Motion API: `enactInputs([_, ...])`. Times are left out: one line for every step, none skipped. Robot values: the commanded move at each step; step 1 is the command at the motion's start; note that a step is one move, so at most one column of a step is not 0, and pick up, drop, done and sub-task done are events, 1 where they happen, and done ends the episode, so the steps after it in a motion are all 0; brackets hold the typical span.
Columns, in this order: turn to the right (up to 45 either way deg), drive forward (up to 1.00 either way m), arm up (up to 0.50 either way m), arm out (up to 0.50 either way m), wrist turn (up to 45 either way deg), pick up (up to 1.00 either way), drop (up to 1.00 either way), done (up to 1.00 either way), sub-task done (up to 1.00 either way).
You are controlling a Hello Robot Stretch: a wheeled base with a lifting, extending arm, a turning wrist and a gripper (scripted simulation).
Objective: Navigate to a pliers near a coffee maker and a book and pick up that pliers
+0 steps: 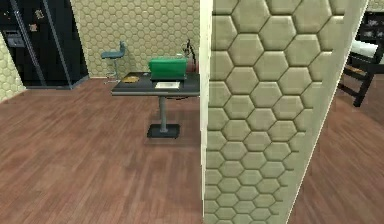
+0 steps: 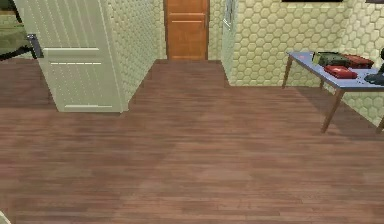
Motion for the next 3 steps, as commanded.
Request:
enactInputs([-33.0,0.0,0.0,0.0,0.0,0.0,0.0,0.0,0.0])
enactInputs([0.0,0.2,0.0,0.0,0.0,0.0,0.0,0.0,0.0])
enactInputs([18.0,0.0,0.0,0.0,0.0,0.0,0.0,0.0,0.0])
